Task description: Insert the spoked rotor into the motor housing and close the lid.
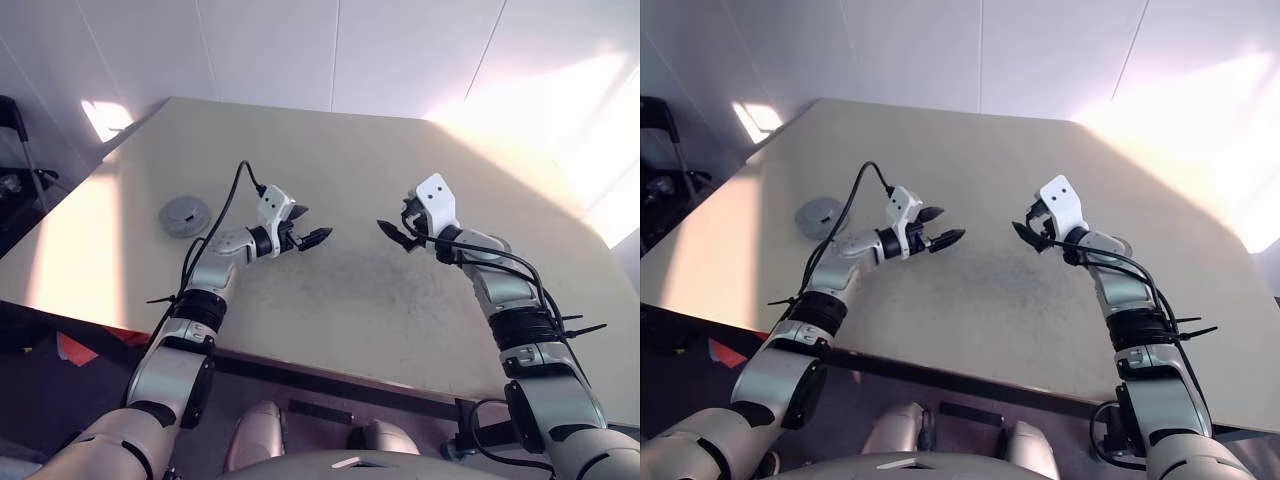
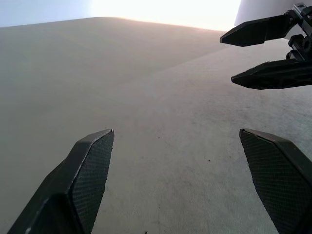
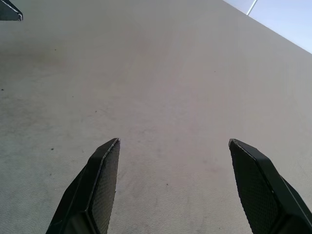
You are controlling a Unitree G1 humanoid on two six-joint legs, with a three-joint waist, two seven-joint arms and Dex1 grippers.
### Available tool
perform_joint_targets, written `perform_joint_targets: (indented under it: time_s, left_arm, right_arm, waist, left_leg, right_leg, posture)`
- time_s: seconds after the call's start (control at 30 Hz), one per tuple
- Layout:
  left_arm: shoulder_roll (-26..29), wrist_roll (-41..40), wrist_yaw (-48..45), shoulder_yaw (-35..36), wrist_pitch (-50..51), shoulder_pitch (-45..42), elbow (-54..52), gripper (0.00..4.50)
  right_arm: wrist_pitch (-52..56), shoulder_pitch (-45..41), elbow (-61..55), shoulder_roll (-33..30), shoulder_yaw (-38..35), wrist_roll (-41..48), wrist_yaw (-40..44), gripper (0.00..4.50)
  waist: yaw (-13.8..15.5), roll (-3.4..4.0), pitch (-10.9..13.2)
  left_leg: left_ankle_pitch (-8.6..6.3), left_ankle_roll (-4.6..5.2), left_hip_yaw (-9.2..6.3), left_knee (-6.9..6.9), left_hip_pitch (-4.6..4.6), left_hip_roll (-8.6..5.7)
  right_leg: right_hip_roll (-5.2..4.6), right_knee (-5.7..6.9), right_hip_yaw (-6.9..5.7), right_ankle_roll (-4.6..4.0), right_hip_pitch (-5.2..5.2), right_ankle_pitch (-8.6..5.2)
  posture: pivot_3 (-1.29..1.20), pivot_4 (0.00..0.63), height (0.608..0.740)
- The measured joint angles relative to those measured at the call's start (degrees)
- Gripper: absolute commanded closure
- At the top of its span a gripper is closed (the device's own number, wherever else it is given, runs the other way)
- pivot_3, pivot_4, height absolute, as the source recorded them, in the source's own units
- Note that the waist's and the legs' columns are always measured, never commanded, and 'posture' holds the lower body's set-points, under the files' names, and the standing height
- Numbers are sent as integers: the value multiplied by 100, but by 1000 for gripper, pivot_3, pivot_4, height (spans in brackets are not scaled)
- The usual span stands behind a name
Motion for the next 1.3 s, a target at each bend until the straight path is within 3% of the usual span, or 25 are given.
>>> perform_joint_targets:
  time_s: [1.3]
  left_arm:
    - [5,43,0,-12,57,201,-217,157]
  right_arm:
    - [2,54,-6,-16,-1,0,10,489]
  waist:
    - [-2,4,4]
  left_leg:
    - [-2,4,1,-4,-4,0]
  right_leg:
    - [0,-9,0,0,-1,0]
  posture:
    - [0,0,740]
